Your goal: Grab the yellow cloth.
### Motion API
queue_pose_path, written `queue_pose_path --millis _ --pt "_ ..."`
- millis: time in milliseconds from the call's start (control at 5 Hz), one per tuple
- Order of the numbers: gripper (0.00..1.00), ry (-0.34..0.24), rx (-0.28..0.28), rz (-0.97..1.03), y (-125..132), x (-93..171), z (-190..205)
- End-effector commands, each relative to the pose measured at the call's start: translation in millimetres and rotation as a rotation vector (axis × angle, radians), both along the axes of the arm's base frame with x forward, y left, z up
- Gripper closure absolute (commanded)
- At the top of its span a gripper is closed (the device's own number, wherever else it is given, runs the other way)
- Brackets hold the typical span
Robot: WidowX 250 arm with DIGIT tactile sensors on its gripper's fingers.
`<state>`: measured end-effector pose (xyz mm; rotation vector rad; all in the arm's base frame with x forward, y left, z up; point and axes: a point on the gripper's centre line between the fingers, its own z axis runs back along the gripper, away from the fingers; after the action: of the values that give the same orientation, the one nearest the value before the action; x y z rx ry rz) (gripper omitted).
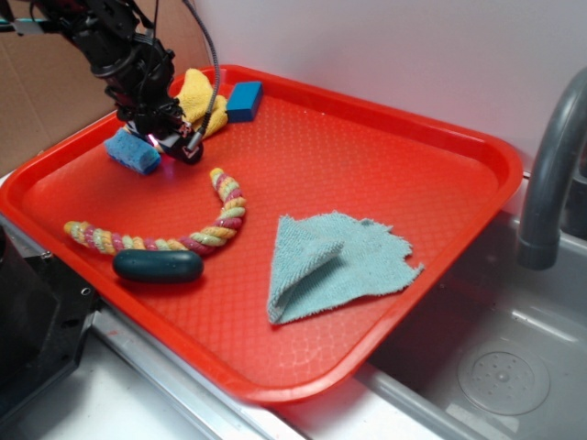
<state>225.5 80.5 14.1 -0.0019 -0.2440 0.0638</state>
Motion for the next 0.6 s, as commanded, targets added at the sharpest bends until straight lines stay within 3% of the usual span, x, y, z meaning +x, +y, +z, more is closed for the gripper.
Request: queue_pose_path --millis 0,200,400 --pt "1.0 -0.013 -0.019 0.085 -4.3 -20.6 16.4" --pt "1.0 -0.128 -0.031 0.115 41.2 27.8 65.2" --pt "1.0 -0.18 -0.045 0.116 22.3 74.3 117.1"
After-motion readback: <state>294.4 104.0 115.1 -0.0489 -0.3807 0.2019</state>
